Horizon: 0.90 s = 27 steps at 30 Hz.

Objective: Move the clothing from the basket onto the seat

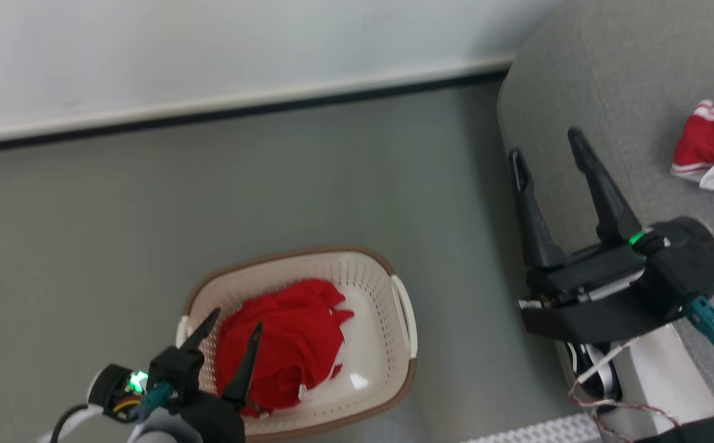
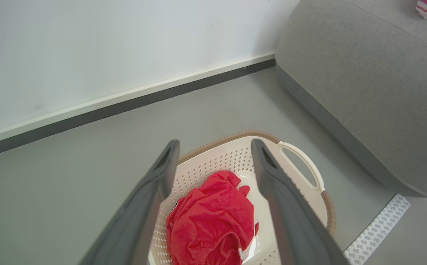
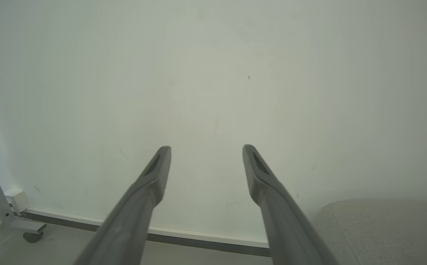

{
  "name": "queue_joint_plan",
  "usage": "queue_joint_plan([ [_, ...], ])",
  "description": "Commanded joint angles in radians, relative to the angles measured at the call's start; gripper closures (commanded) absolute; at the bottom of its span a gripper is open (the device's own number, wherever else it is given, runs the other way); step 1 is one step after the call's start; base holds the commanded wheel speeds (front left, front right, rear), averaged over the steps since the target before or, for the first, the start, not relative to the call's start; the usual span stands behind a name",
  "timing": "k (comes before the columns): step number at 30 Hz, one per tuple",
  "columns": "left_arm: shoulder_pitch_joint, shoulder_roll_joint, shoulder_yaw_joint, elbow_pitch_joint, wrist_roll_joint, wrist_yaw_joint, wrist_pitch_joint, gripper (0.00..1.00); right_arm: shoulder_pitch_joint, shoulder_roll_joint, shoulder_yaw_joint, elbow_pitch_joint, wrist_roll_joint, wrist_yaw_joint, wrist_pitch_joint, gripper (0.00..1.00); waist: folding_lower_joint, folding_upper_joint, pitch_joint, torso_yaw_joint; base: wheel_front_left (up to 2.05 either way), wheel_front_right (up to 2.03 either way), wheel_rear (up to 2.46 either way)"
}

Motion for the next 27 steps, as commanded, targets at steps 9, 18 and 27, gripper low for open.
queue_joint_plan([
  [9,-0.221,0.058,-0.043,0.231,0.020,-0.016,-0.003,0.00,-0.162,0.017,0.044,-0.068,0.008,0.000,-0.001,0.00,-0.0004,-0.0002,0.323,-0.105,0.00,0.00,0.00],
  [18,-0.416,0.119,-0.116,0.391,0.026,-0.023,-0.003,0.00,-0.297,0.051,0.080,-0.123,0.017,0.000,-0.001,0.00,-0.0004,-0.0002,0.484,-0.192,0.00,0.00,0.00],
  [27,-0.549,0.198,-0.299,0.518,0.059,-0.024,-0.003,0.00,-0.356,0.100,0.100,-0.187,0.006,0.000,-0.001,0.00,-0.0004,-0.0002,0.601,-0.262,0.00,0.00,0.00],
])
